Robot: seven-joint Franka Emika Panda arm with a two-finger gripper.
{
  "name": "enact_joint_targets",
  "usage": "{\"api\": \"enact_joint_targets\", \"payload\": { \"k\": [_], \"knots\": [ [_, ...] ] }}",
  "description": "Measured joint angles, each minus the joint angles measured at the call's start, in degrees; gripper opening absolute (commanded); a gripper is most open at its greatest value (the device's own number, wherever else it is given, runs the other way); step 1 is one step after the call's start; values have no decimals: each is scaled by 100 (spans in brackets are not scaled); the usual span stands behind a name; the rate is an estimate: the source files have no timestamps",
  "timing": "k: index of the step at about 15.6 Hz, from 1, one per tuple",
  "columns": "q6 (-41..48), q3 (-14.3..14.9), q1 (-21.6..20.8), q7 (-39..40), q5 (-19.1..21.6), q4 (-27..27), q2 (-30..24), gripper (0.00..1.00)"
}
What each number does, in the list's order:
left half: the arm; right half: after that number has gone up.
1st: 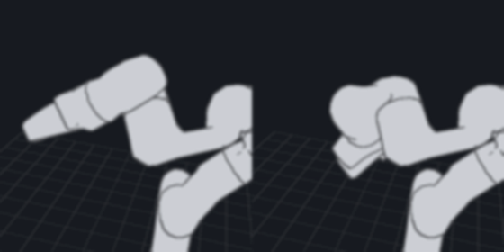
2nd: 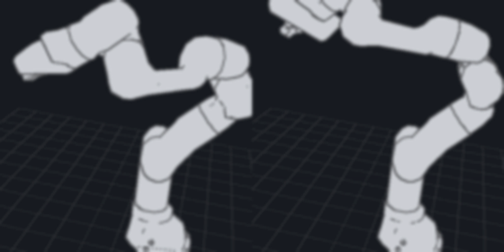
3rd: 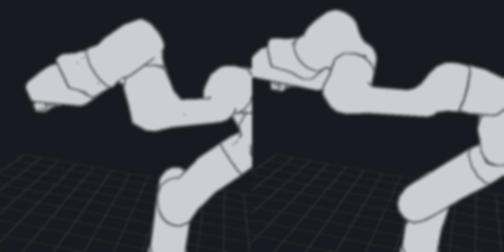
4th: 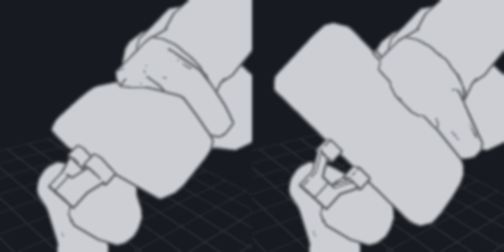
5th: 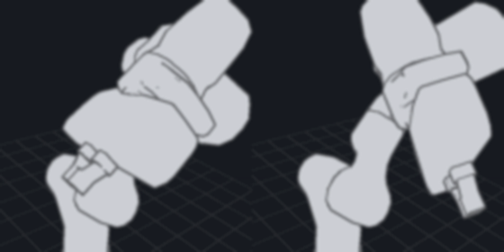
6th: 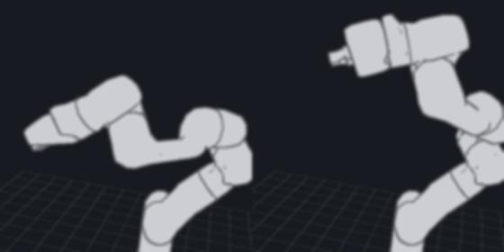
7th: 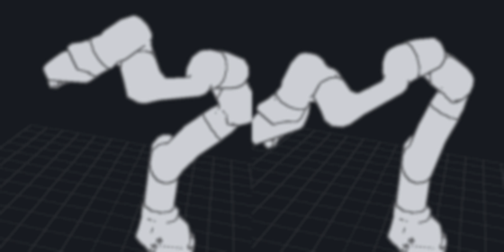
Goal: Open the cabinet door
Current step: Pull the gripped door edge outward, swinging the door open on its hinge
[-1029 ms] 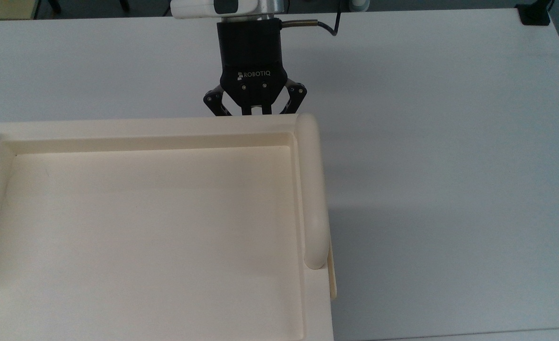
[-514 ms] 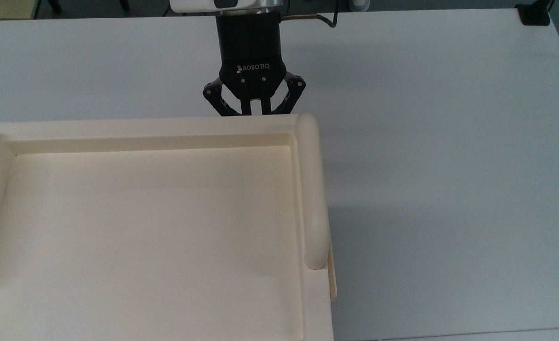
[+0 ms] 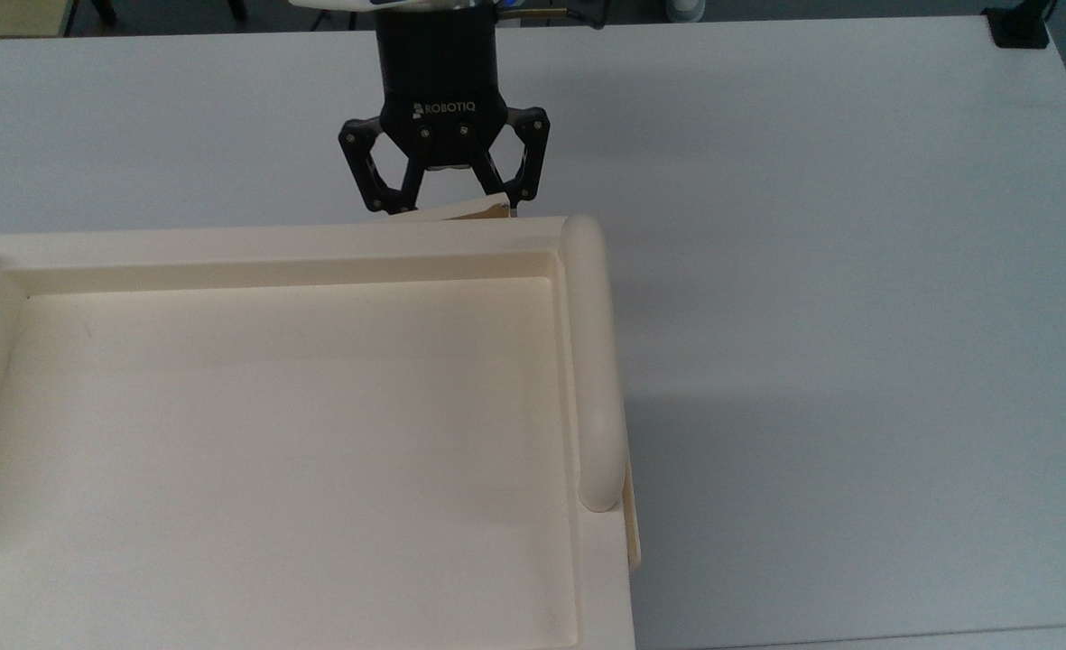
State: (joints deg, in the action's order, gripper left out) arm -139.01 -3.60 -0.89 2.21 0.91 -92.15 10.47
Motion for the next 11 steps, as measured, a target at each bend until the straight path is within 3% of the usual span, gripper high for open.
{"api": "enact_joint_targets", "payload": {
  "k": [7, 11],
  "knots": [
    [1406, -13, 400, 795, 45, -10, -417, 70],
    [2368, -3, 869, 1588, 60, -38, -700, 97]
  ]
}}
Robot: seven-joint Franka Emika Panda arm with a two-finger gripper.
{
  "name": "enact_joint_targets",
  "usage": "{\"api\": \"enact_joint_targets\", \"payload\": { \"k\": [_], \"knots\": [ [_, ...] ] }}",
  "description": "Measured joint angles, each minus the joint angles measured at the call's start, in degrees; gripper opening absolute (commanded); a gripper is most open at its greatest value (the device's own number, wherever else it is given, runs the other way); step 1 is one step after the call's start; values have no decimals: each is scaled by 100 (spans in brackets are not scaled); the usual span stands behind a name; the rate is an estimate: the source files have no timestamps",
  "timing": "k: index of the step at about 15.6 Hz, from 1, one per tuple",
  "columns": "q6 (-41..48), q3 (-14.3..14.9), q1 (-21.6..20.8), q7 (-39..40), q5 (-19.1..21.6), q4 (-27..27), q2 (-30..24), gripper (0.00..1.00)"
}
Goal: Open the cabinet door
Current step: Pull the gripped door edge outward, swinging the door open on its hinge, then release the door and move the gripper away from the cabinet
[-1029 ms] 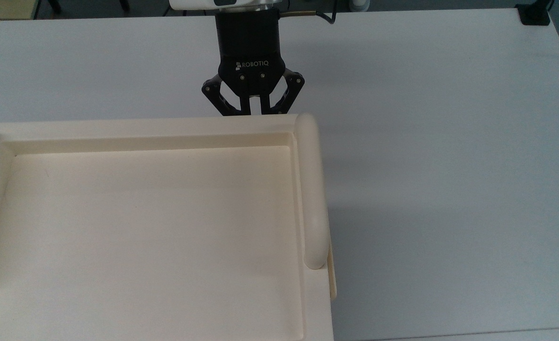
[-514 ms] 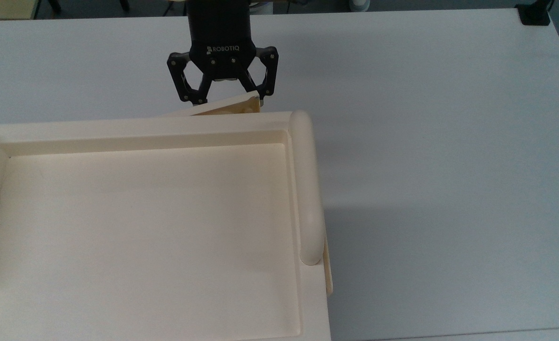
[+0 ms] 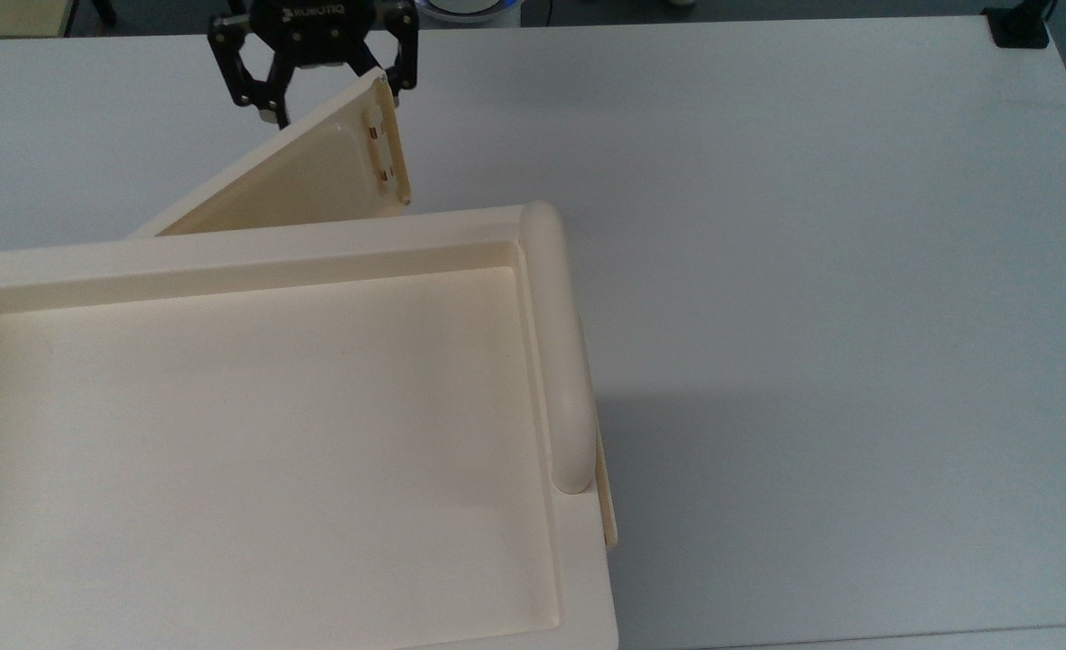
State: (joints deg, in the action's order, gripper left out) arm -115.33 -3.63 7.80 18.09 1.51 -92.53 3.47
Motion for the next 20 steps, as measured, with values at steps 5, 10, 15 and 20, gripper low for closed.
{"api": "enact_joint_targets", "payload": {
  "k": [5, 10, 15, 20],
  "knots": [
    [448, 79, 395, 527, -22, -23, -68, 100],
    [952, 127, 782, 750, -26, -23, -185, 100],
    [1169, 208, 1076, 769, -29, -21, -351, 100],
    [1711, 290, 1067, 642, -29, 53, -546, 100]
  ]
}}
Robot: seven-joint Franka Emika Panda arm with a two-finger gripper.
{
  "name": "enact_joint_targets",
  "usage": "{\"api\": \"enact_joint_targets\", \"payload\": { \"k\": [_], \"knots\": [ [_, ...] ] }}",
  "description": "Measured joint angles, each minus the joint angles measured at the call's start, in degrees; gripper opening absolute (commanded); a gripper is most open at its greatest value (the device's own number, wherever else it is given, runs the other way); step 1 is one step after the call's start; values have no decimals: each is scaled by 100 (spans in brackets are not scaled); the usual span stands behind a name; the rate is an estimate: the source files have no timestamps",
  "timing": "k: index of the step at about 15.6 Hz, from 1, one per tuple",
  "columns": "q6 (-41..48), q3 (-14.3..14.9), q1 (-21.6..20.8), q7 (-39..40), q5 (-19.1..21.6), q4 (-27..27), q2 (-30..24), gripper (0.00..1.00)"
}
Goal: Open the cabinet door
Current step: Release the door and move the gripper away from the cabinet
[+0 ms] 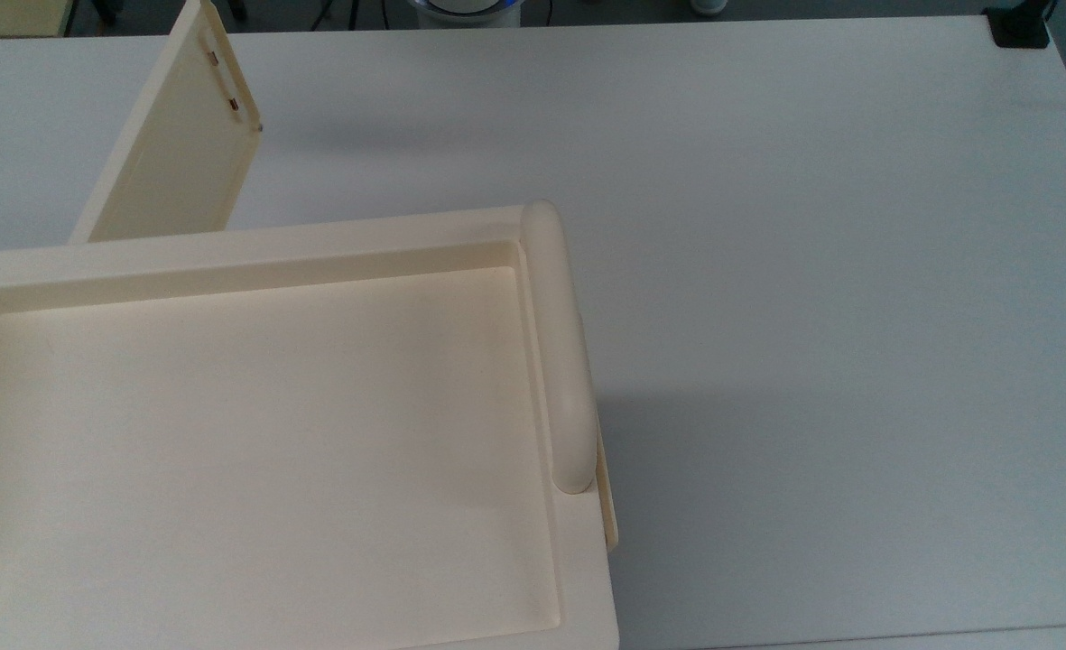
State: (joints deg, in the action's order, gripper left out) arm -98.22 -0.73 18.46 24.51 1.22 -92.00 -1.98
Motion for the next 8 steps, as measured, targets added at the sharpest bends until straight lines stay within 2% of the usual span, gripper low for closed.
{"api": "enact_joint_targets", "payload": {
  "k": [3, 8],
  "knots": [
    [179, -13, -177, -542, 1, 4, -122, 100],
    [384, -34, -795, -1420, 0, 2, -138, 100]
  ]
}}
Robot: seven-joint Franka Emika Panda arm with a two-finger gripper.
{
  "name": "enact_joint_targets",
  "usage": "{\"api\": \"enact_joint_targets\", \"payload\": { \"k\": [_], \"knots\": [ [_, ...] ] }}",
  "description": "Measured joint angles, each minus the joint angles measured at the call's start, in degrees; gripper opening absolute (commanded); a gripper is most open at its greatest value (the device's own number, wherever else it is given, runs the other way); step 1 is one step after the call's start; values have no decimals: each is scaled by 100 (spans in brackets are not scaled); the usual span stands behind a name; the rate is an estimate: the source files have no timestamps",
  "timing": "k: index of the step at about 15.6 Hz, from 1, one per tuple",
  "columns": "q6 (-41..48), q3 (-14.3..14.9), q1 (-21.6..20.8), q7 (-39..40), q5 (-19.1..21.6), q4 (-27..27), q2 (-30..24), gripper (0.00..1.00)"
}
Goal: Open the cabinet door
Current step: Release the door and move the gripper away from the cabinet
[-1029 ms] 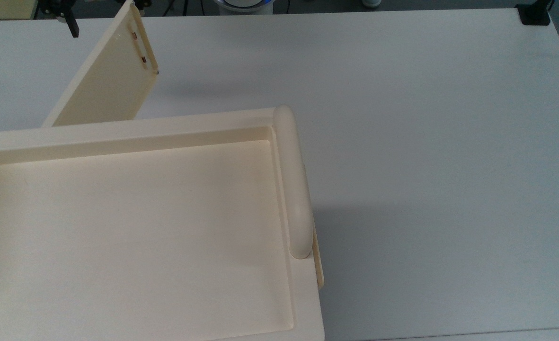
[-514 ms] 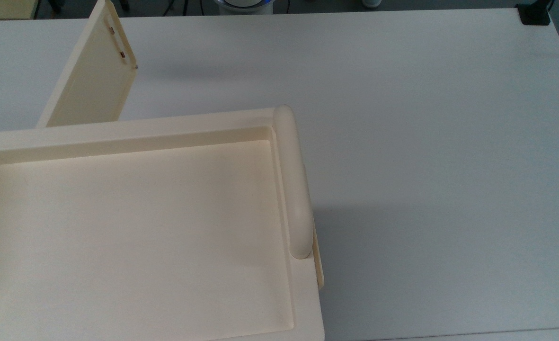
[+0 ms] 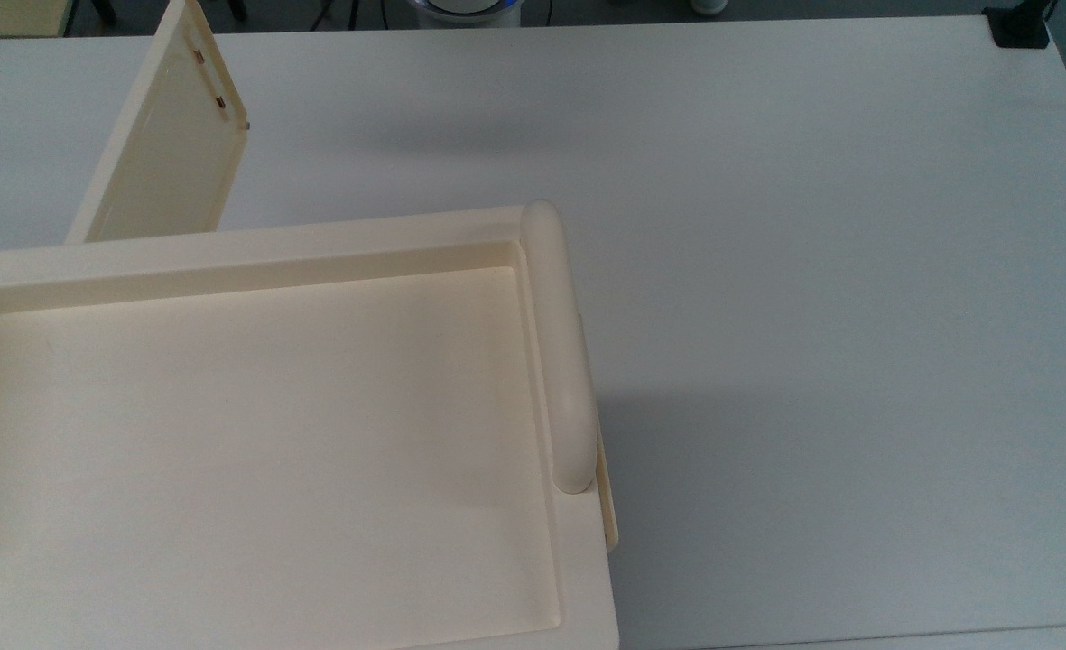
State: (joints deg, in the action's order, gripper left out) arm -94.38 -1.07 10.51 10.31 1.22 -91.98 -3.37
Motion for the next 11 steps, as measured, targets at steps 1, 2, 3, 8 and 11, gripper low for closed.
{"api": "enact_joint_targets", "payload": {
  "k": [1, 2, 3, 8, 11],
  "knots": [
    [30, -1, -156, -95, 0, -1, 0, 100],
    [59, 6, -255, -140, 0, -2, 0, 100],
    [106, 14, -363, -179, 0, -2, 0, 100],
    [156, 241, -1062, -438, 0, -37, 38, 100],
    [156, 362, -1225, -454, 0, -43, 123, 100]
  ]
}}
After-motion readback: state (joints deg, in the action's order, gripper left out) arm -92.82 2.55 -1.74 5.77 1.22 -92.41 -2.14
